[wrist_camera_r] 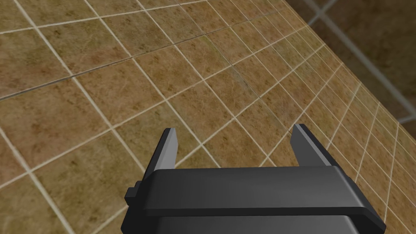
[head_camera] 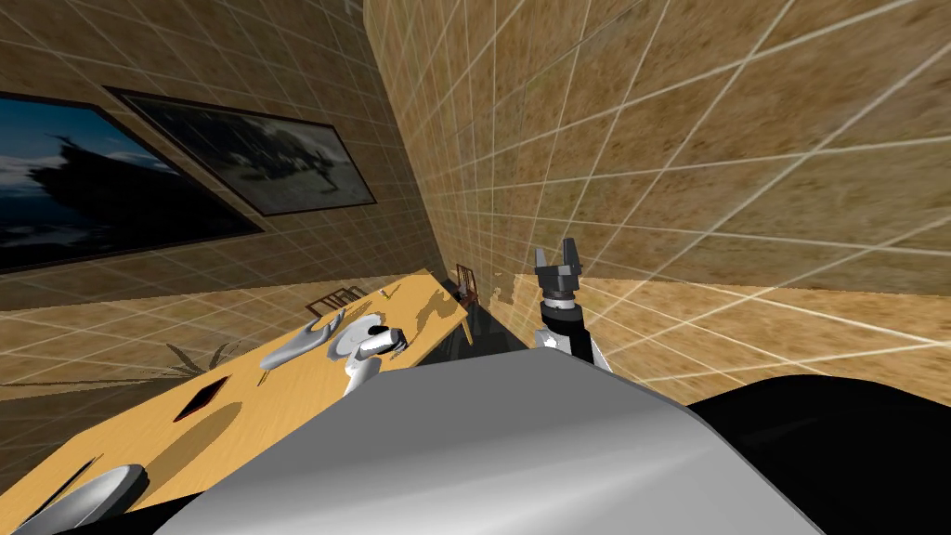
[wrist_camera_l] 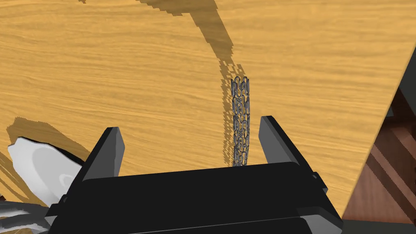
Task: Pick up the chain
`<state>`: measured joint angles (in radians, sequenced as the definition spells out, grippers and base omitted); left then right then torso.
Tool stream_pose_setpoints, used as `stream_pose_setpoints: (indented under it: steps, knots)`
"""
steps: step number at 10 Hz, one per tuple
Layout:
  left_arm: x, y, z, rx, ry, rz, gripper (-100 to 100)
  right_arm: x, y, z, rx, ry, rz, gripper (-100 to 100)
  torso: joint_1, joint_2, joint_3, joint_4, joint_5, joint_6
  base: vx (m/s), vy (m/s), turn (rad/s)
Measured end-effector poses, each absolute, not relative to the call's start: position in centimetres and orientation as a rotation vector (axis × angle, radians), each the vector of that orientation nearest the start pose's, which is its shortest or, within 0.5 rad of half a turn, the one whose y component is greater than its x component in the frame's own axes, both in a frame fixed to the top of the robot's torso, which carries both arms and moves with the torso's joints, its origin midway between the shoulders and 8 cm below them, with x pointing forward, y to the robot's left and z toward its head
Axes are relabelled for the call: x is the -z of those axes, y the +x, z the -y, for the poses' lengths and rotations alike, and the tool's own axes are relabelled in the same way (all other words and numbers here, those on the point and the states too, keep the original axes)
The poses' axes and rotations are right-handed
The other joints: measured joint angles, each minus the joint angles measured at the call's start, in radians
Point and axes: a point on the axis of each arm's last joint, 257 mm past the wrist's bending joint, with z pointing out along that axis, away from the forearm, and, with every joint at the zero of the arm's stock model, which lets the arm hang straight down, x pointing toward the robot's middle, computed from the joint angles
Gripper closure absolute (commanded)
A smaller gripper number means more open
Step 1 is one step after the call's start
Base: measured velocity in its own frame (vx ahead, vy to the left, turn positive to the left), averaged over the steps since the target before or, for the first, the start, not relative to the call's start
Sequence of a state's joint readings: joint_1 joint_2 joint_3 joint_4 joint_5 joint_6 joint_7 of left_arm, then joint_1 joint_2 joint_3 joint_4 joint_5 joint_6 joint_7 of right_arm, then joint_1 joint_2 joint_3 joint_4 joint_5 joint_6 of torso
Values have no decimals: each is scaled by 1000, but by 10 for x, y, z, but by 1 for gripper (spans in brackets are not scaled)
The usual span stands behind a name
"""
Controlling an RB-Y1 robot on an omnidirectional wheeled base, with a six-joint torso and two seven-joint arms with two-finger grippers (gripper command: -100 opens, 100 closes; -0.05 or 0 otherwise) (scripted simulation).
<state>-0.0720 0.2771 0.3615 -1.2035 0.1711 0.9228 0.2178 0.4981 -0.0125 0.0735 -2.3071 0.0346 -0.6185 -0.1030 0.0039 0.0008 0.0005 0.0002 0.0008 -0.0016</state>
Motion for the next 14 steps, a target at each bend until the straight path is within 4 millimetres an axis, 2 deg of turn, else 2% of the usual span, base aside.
stream_pose_setpoints:
  steps: [4,13,14]
  knots:
    - [508,346,-470,235,-2572,-1247,-100,-57,320,245,-1487,552,-518,0,1,0,0,0,0,0,-26,56,-112]
    - [527,304,-465,86,-2840,-1192,-100,-57,320,245,-1487,552,-518,0,0,0,0,0,0,-1,-29,46,-80]
    - [528,303,-464,84,-2843,-1192,0,-57,320,245,-1487,552,-518,0,-2,-1,-1,0,0,-1,0,0,0]
